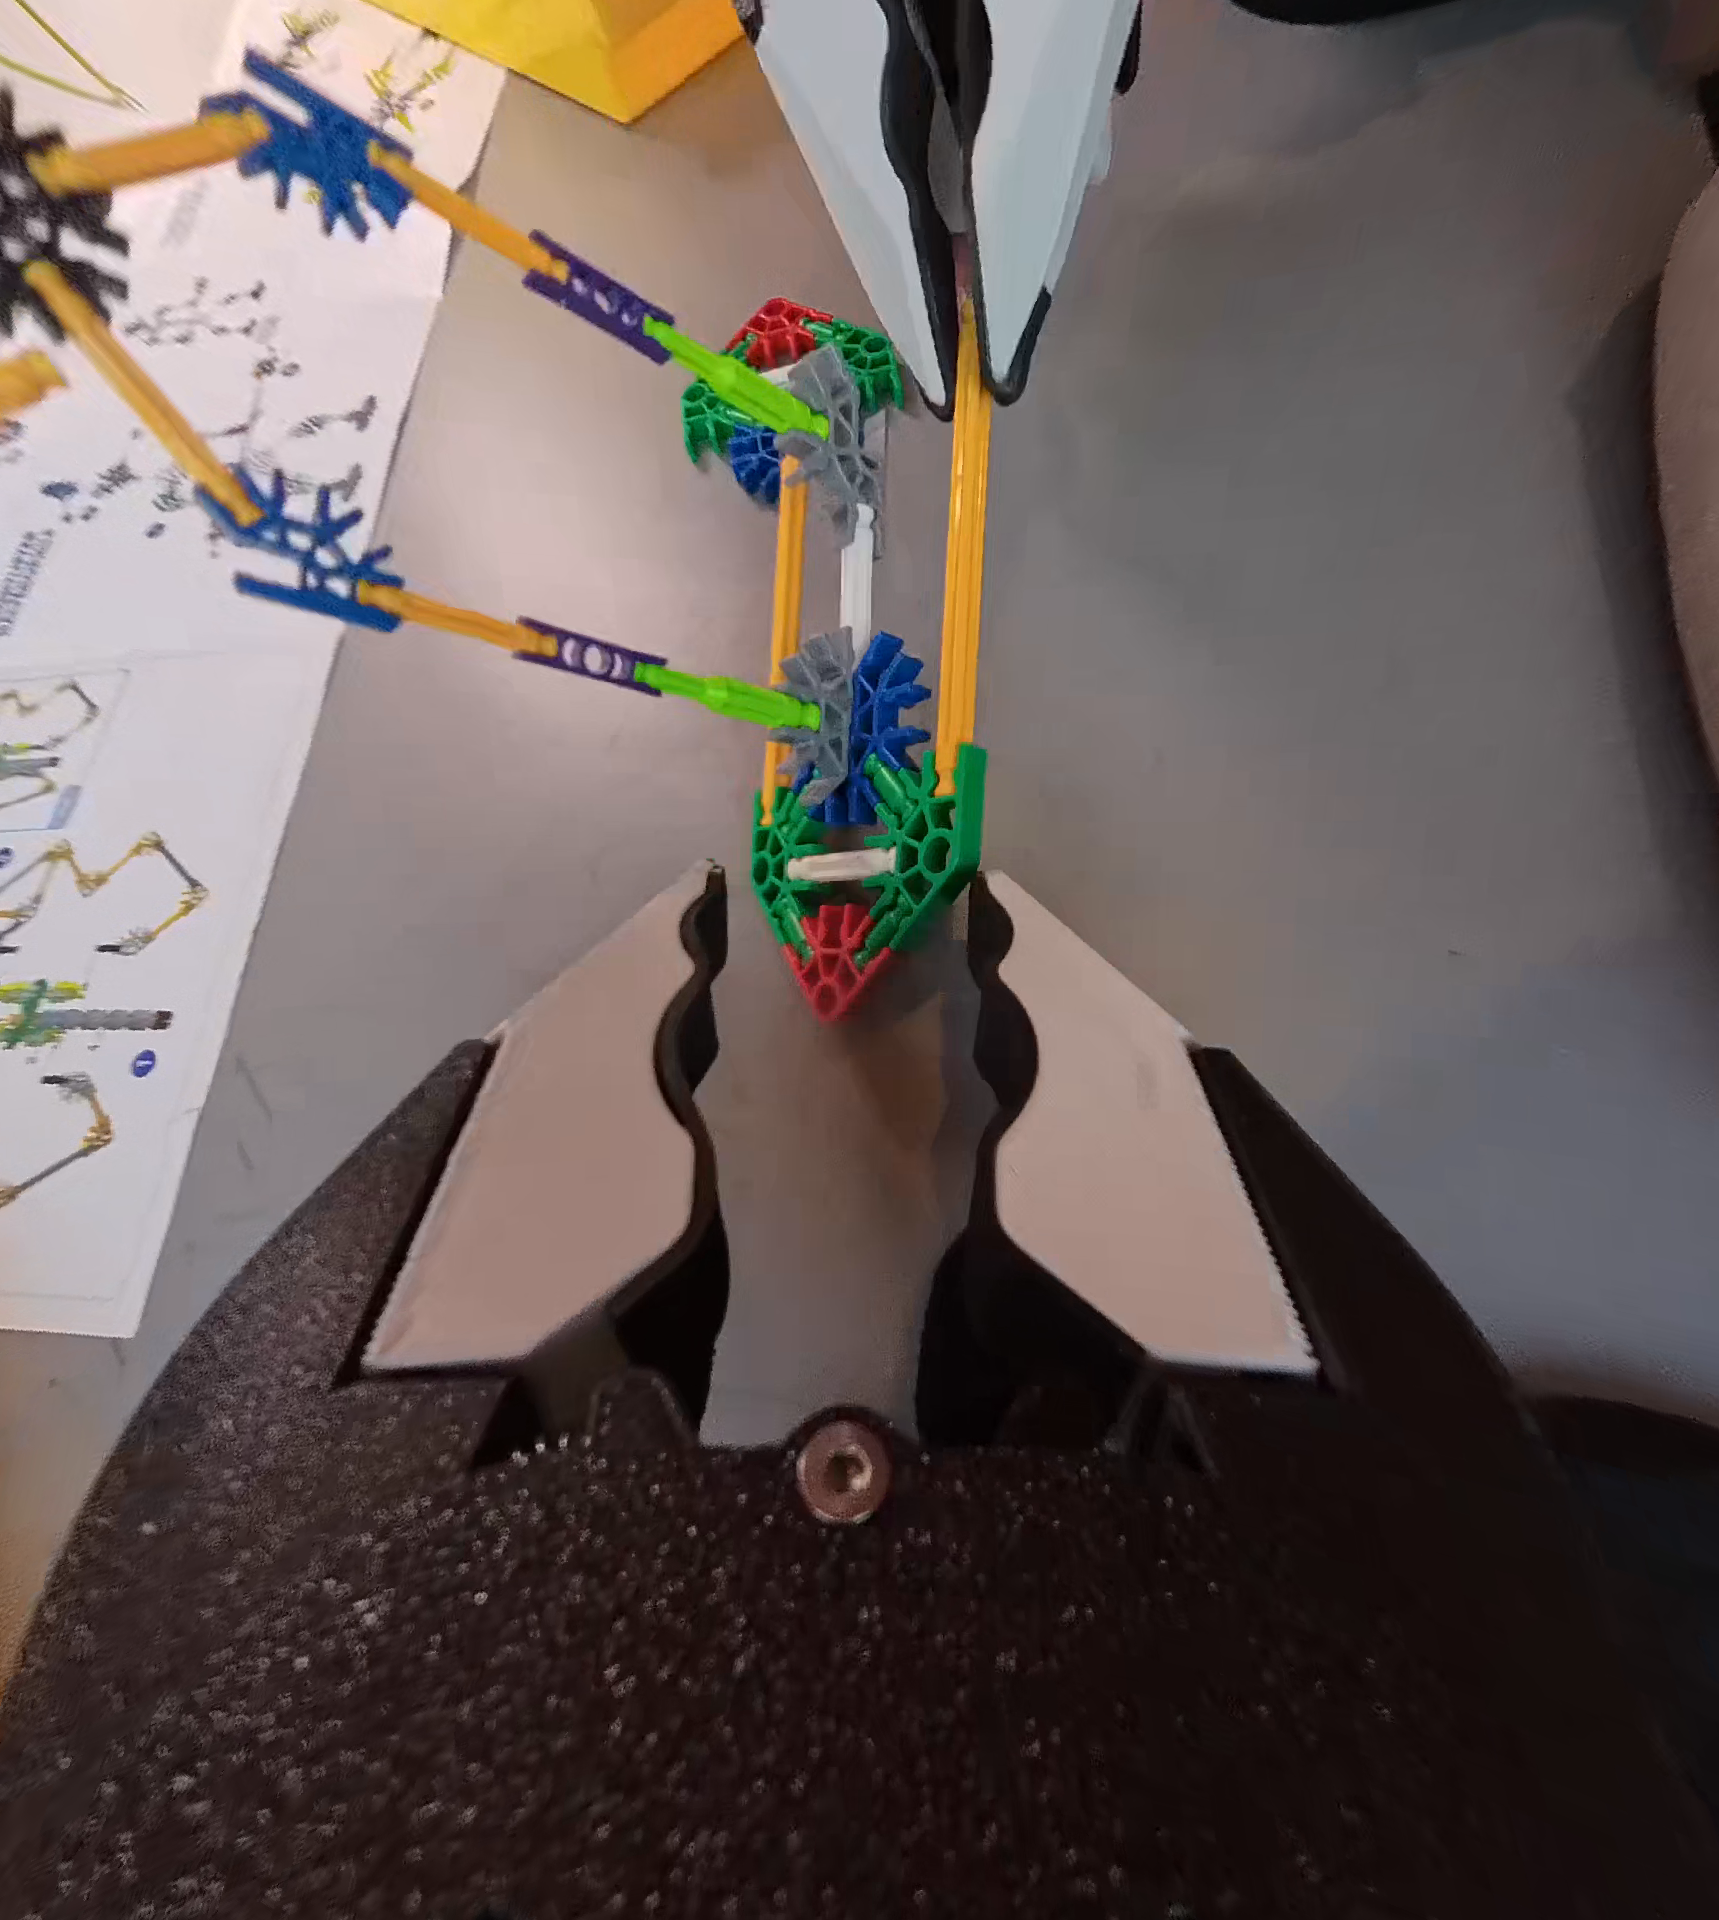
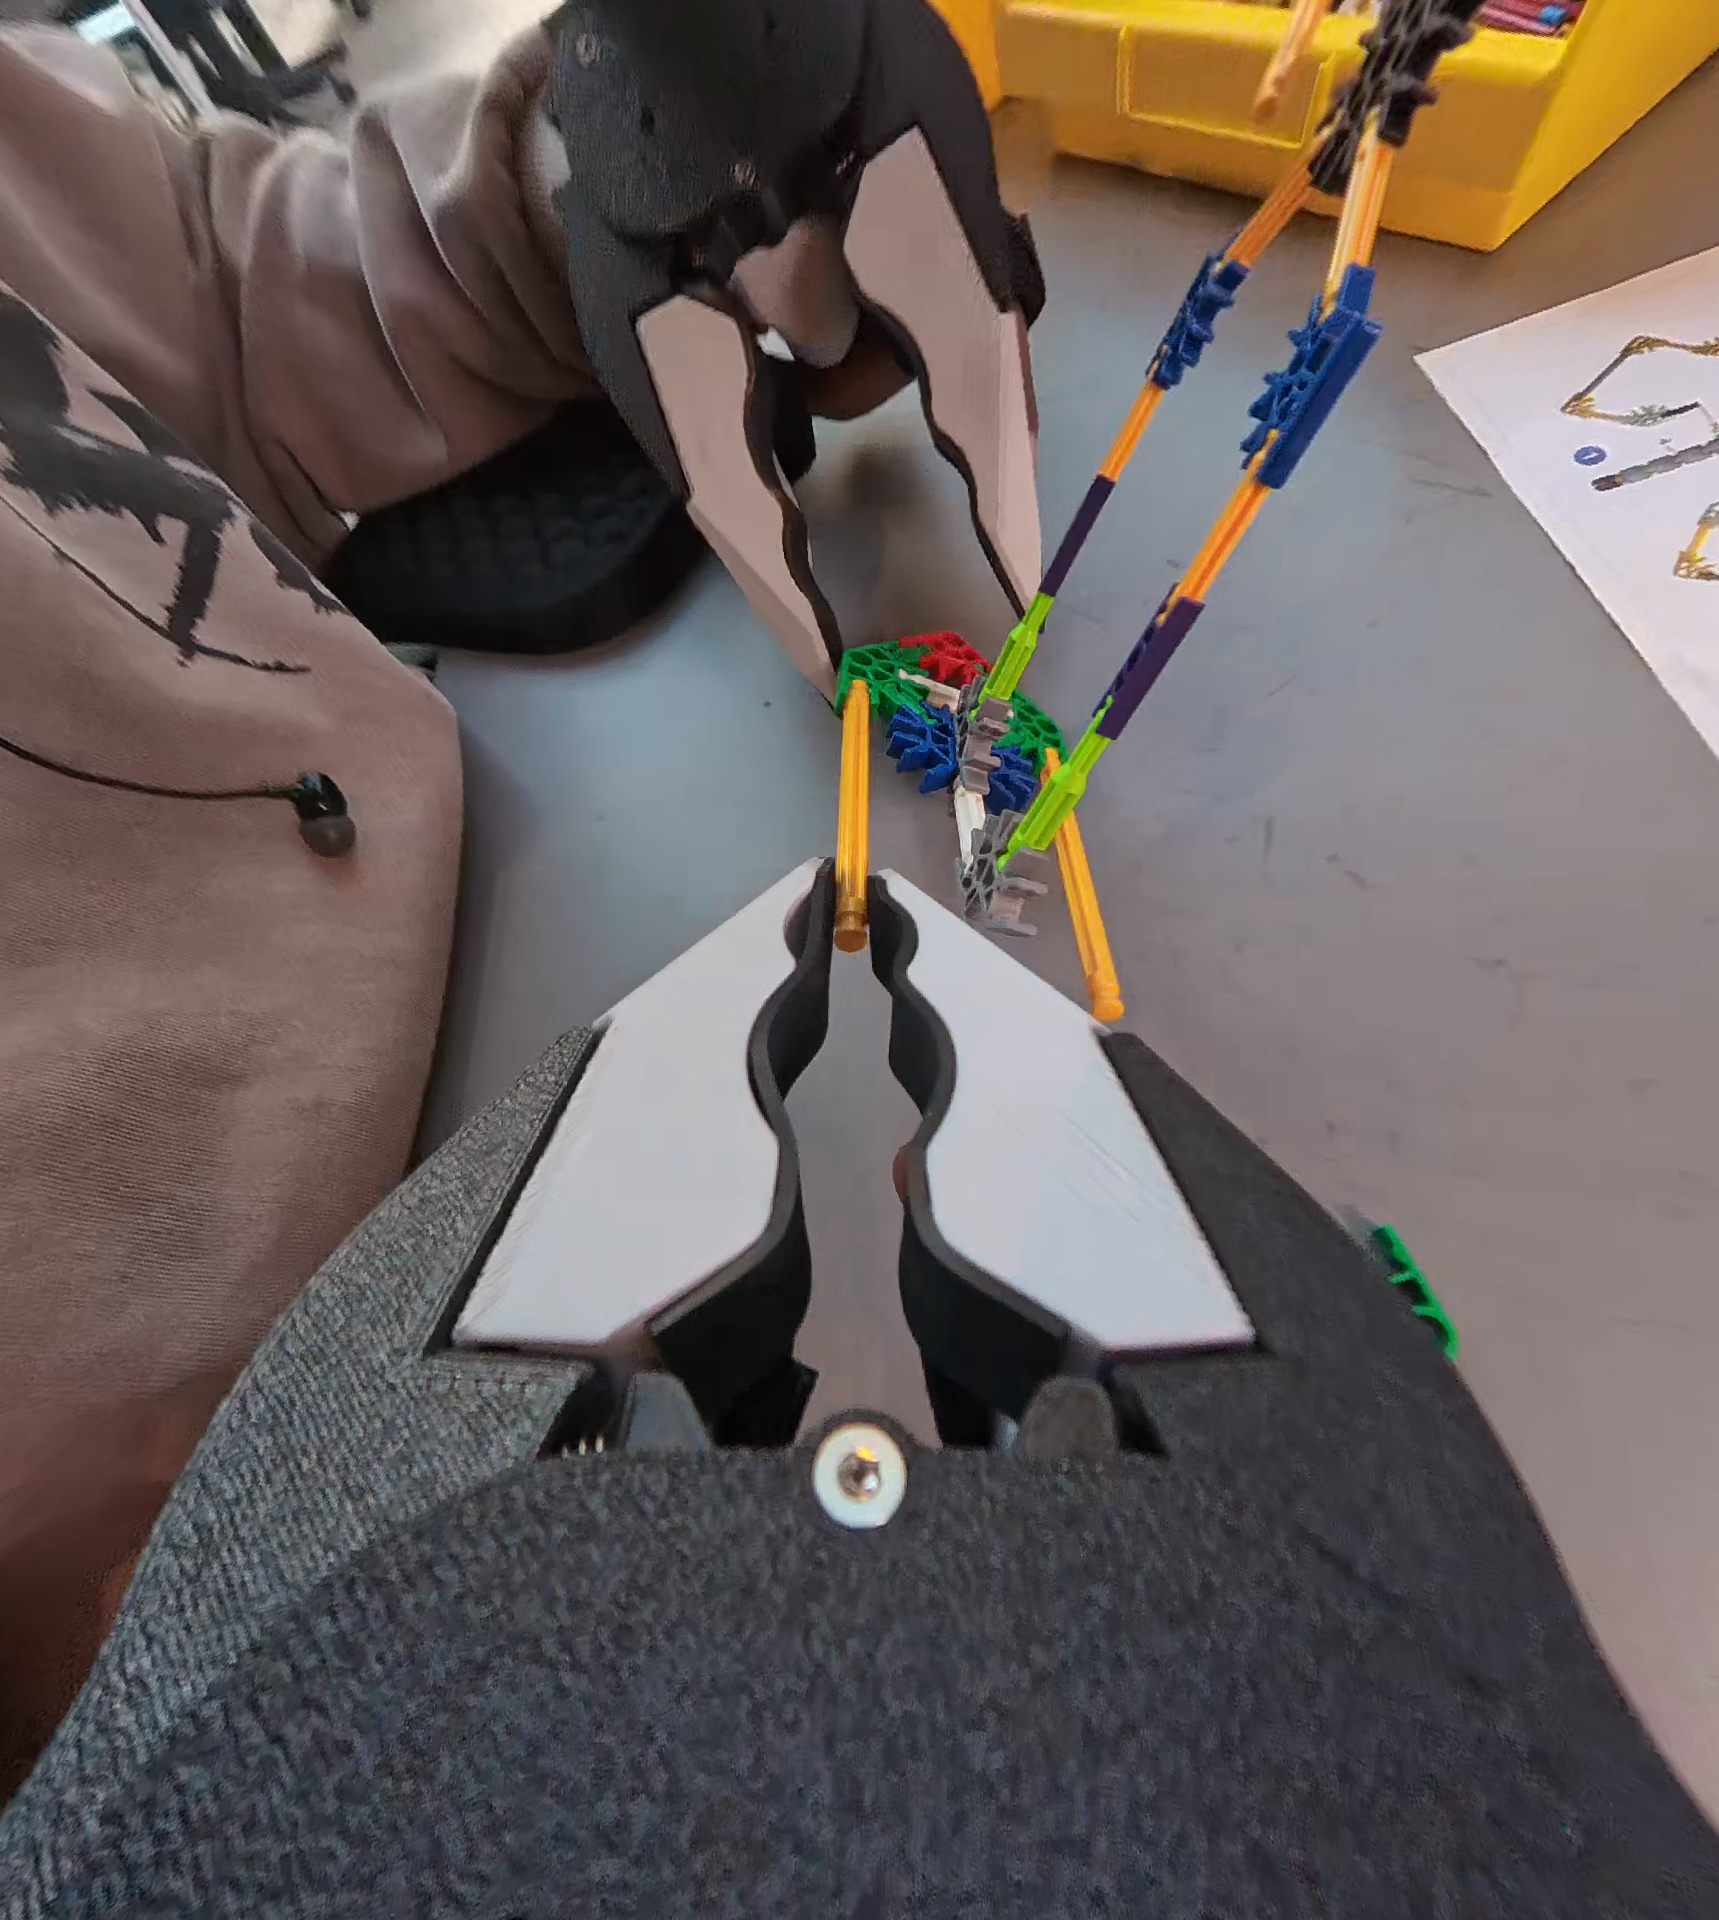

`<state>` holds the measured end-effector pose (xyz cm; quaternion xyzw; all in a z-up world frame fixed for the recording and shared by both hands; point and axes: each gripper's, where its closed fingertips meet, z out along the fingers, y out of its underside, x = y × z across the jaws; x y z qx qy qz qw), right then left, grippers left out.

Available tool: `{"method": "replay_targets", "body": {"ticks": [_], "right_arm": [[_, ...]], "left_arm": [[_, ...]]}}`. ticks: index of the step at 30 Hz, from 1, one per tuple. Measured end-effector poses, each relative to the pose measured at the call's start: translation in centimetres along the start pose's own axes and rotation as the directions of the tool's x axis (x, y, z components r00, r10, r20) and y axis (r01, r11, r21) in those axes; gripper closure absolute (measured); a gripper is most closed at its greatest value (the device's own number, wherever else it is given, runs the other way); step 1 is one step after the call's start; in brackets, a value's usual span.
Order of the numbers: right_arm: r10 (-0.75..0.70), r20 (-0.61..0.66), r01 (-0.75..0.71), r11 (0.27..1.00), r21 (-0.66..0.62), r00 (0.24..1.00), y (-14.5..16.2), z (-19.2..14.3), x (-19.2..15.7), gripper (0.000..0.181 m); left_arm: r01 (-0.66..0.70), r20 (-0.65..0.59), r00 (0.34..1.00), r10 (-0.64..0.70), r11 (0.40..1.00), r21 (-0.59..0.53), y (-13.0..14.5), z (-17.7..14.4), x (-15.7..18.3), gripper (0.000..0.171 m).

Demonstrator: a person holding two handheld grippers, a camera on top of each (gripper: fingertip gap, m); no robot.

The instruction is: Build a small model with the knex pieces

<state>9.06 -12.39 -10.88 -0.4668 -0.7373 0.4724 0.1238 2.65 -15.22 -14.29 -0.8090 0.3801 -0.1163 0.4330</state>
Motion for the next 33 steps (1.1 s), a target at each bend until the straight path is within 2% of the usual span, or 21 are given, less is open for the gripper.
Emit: {"method": "replay_targets", "body": {"ticks": [5, 9, 11, 13, 15, 18, 23, 26, 33], "right_arm": [[0.118, 0.032, -0.12, 0.99, 0.072, 0.993, -1.0, -0.3, 0.8, 0.177], [0.101, -0.011, -0.099, 0.988, 0.119, 0.995, -1.0, -0.3, 1.5, 0.177], [0.005, -0.095, 0.008, 0.991, 0.134, 0.995, -1.4, -0.5, 1.8, 0.176], [-0.154, -0.221, 0.167, 0.985, 0.041, 0.963, -1.2, -0.5, 2.1, 0.168], [-0.345, -0.316, 0.337, 0.938, -0.082, 0.884, -1.1, -0.4, 2.0, 0.162], [-0.533, -0.392, 0.475, 0.846, -0.241, 0.75, -1.3, -0.1, 2.5, 0.173], [-0.639, -0.203, 0.548, 0.752, -0.367, 0.742, -0.2, 0.2, 1.7, 0.178], [-0.694, -0.087, 0.599, 0.672, -0.436, 0.715, 0.0, -0.2, 1.7, 0.178], [-0.817, 0.131, 0.722, 0.406, -0.56, 0.561, -0.1, -0.5, 2.0, 0.178]], "left_arm": [[-0.153, 0.131, 0.98, 0.152, 0.988, -0.003, -0.7, 0.2, -0.5, 0.16], [-0.192, 0.198, 0.961, 0.191, 0.981, -0.012, -1.1, -0.2, -1.4, 0.165], [-0.176, 0.192, 0.966, 0.174, 0.984, -0.008, -1.2, -0.2, -1.4, 0.166], [-0.173, 0.194, 0.966, 0.173, 0.985, -0.016, -1.3, -0.1, -1.4, 0.166], [-0.164, 0.188, 0.968, 0.164, 0.986, -0.016, -1.4, 0.0, -1.3, 0.166], [-0.183, 0.18, 0.966, 0.184, 0.983, -0.02, -1.5, 0.2, -1.1, 0.166], [-0.295, 0.184, 0.934, 0.305, 0.952, -0.081, -1.6, 0.4, -0.3, 0.166], [-0.367, 0.191, 0.902, 0.386, 0.921, -0.128, -1.8, 0.7, 0.2, 0.165], [-0.459, 0.191, 0.851, 0.49, 0.869, -0.183, -1.9, 0.9, 0.5, 0.164]]}}
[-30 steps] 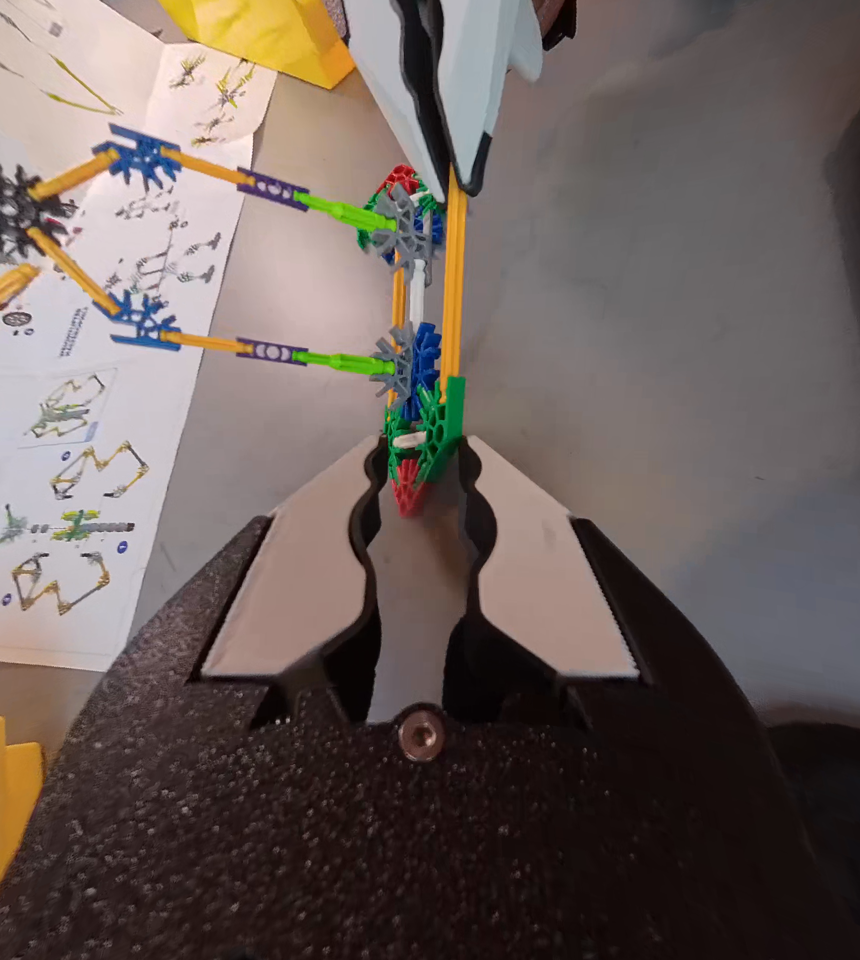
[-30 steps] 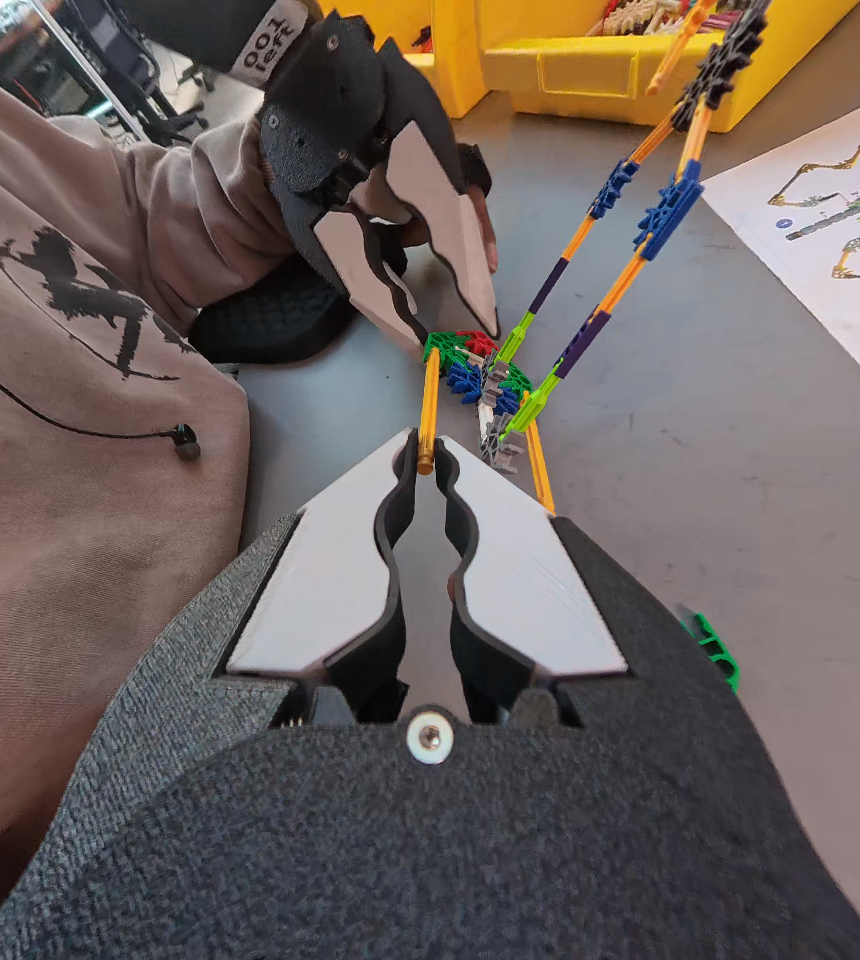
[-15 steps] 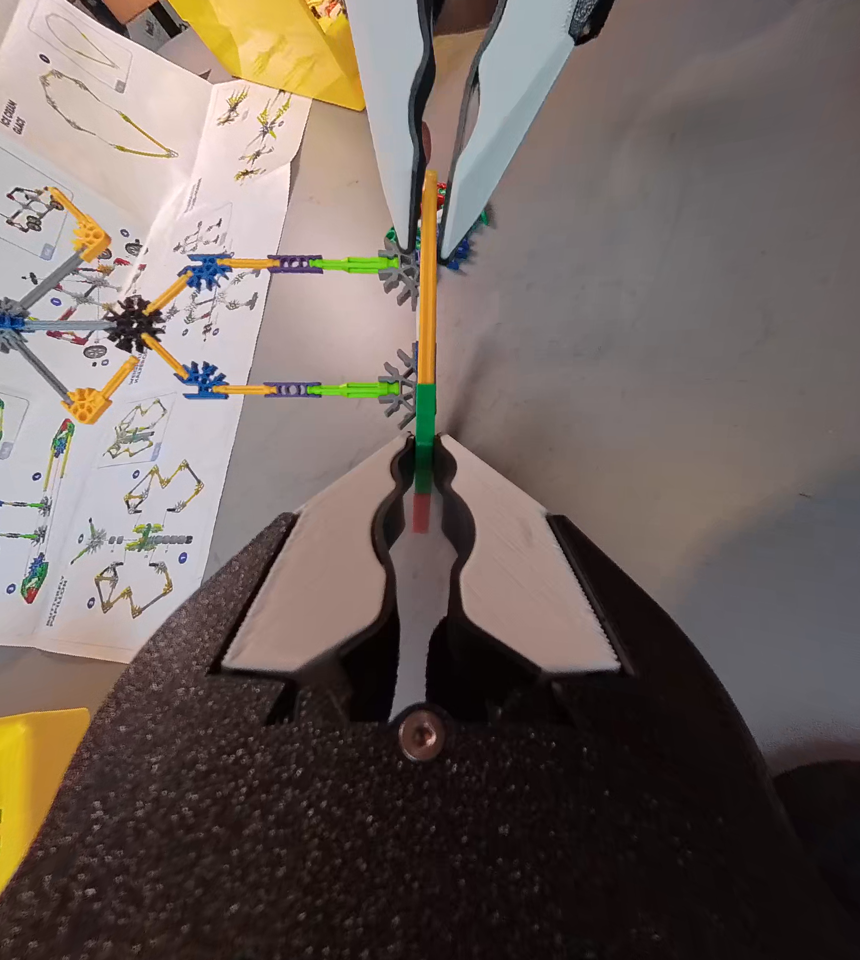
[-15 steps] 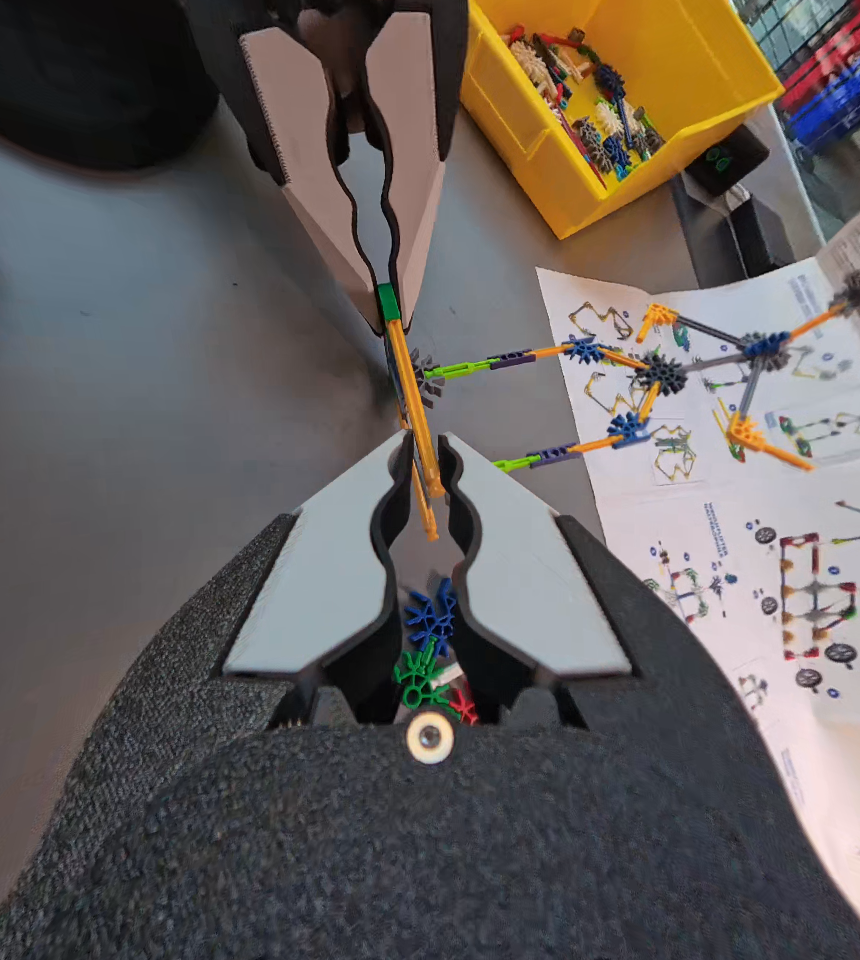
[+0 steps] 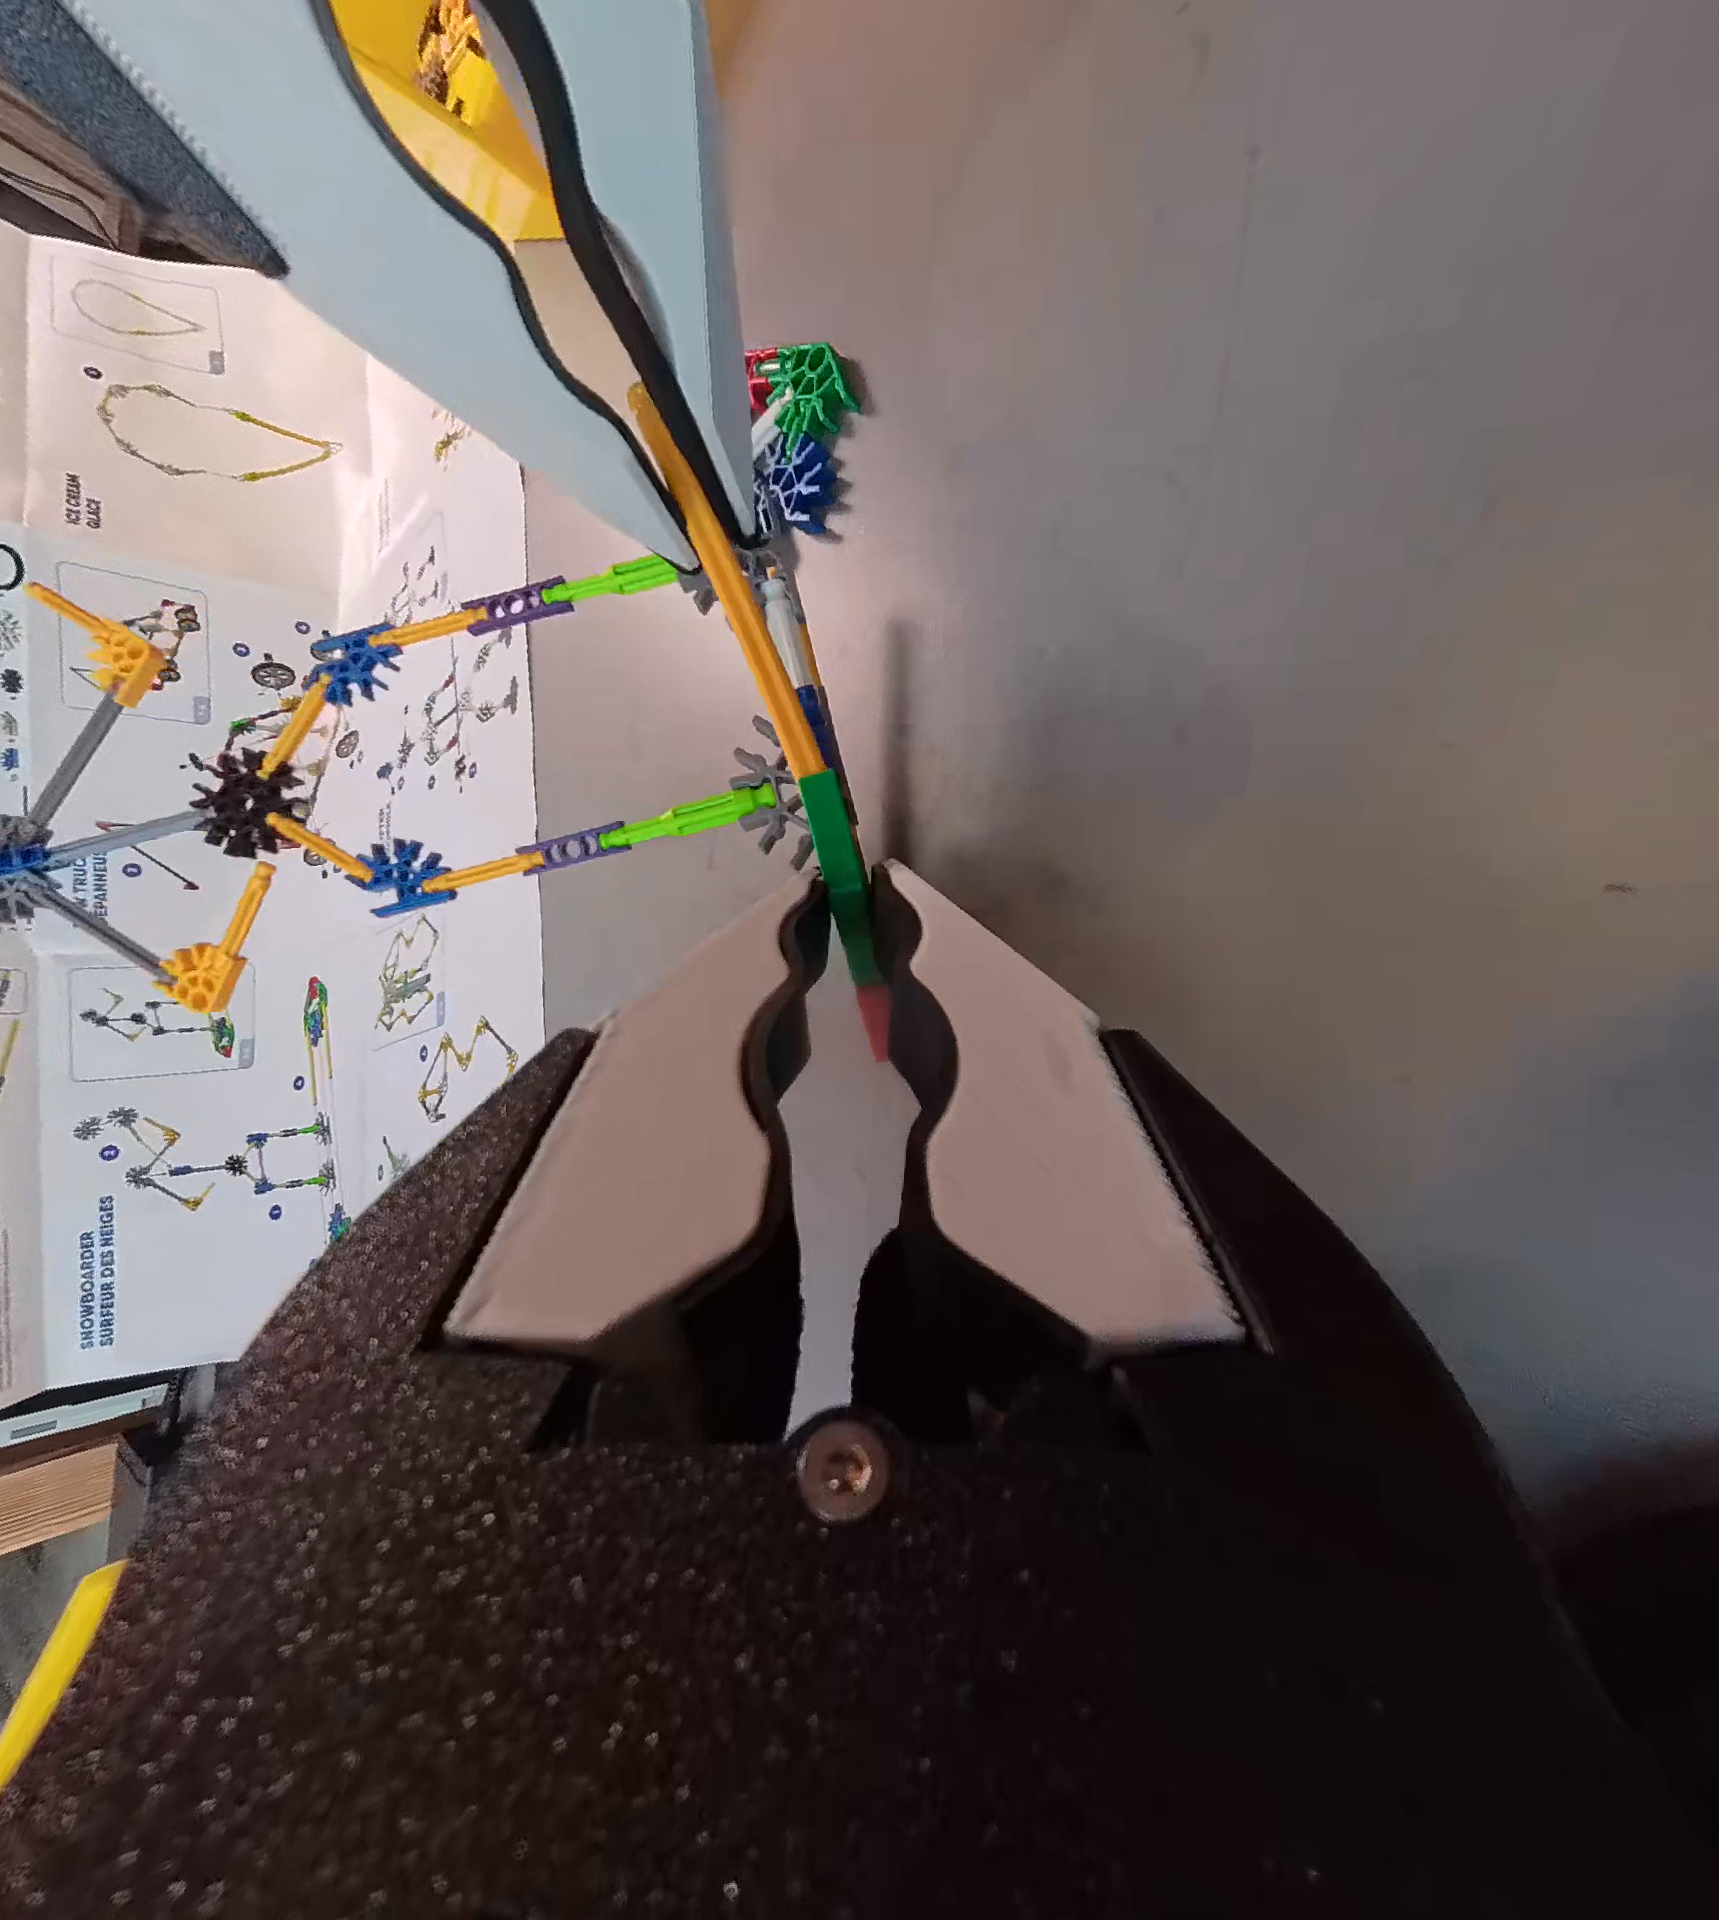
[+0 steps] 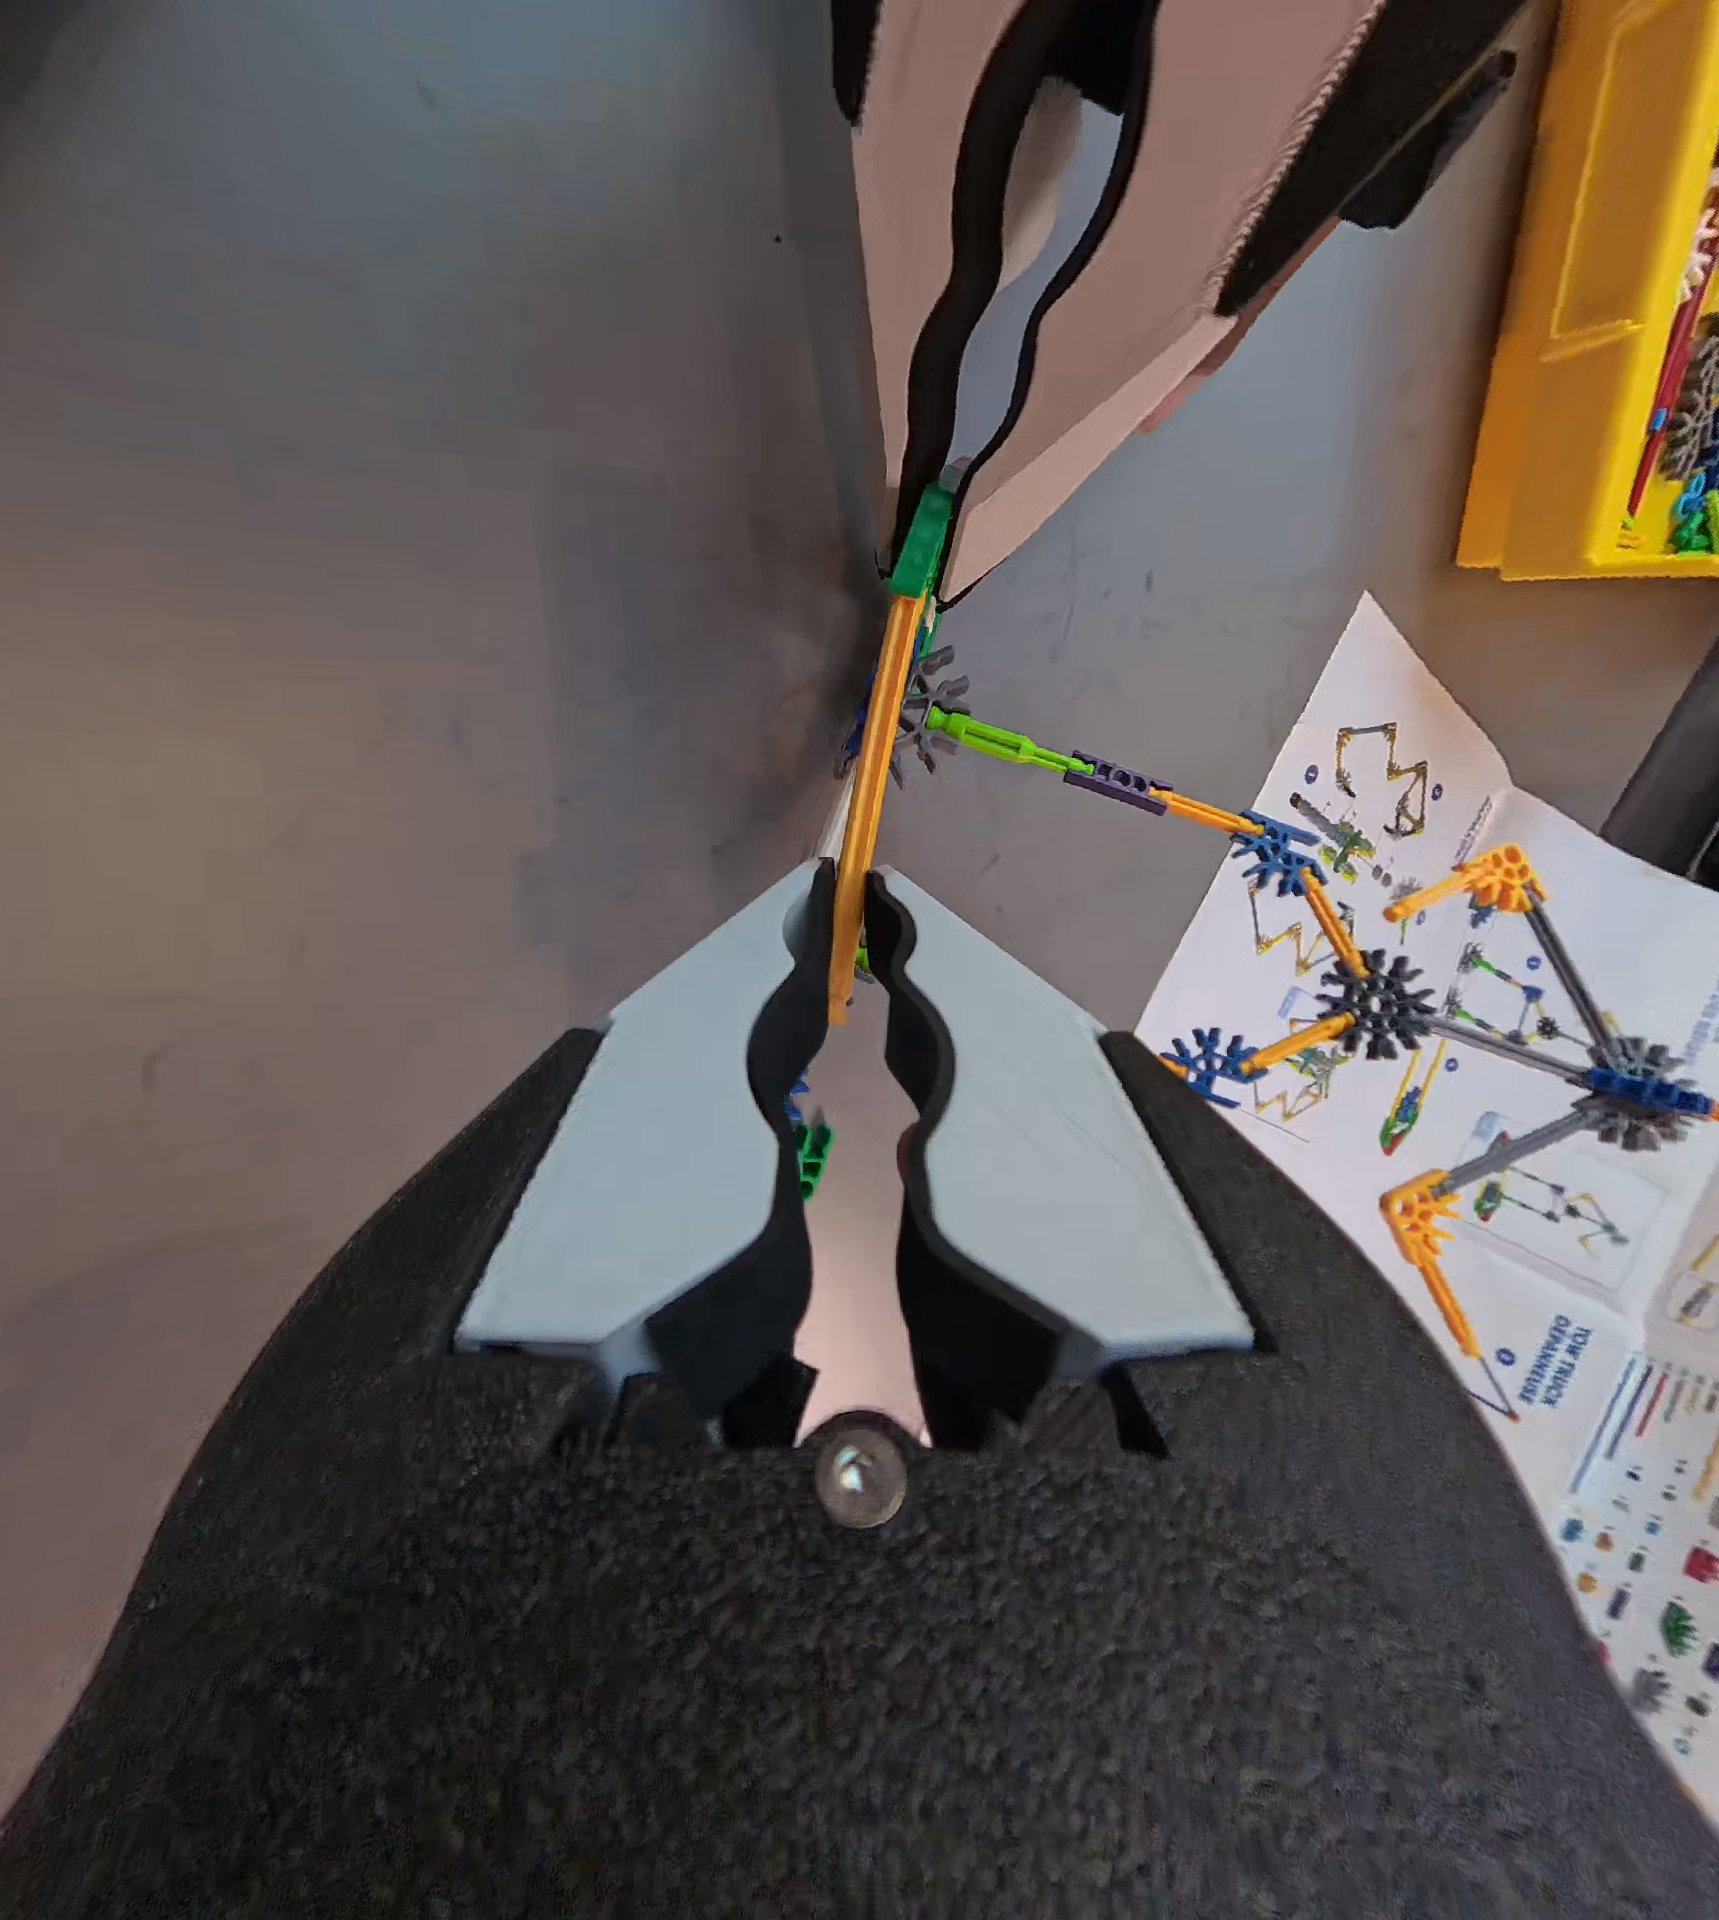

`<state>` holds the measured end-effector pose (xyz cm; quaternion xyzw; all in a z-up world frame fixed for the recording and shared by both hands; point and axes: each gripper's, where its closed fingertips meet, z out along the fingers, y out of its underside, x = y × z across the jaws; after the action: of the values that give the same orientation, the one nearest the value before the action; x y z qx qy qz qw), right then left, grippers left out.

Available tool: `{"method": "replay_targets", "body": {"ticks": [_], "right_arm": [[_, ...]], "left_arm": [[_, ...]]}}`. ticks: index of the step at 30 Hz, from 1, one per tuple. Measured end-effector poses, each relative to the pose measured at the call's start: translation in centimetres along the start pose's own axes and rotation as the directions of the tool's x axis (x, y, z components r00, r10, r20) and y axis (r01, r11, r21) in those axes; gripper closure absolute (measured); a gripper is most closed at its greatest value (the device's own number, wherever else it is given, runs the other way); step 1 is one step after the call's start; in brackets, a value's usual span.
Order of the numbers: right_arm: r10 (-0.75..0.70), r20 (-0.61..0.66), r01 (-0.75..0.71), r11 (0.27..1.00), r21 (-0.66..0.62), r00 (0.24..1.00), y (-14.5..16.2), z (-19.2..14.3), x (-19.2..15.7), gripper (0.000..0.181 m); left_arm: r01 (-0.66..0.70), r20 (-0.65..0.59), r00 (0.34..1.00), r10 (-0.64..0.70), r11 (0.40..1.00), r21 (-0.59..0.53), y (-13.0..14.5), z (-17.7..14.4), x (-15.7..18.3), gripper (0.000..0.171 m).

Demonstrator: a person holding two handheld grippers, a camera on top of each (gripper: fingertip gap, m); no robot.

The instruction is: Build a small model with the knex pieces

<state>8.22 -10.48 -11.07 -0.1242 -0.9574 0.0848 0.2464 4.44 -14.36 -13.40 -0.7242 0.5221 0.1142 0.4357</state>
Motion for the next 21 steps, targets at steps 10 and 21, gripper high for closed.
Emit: {"method": "replay_targets", "body": {"ticks": [10, 21], "right_arm": [[-0.359, 0.153, 0.381, 0.911, -0.158, 0.921, 0.8, -0.6, 0.8, 0.177], [-0.47, 0.112, 0.483, 0.852, -0.203, 0.876, 0.6, -1.0, 1.5, 0.179]], "left_arm": [[-0.126, 0.001, 0.992, 0.127, 0.991, -0.035, -0.5, 0.6, 0.0, 0.162], [-0.187, 0.01, 0.982, 0.188, 0.981, -0.055, -0.8, 0.8, 0.2, 0.161]]}}
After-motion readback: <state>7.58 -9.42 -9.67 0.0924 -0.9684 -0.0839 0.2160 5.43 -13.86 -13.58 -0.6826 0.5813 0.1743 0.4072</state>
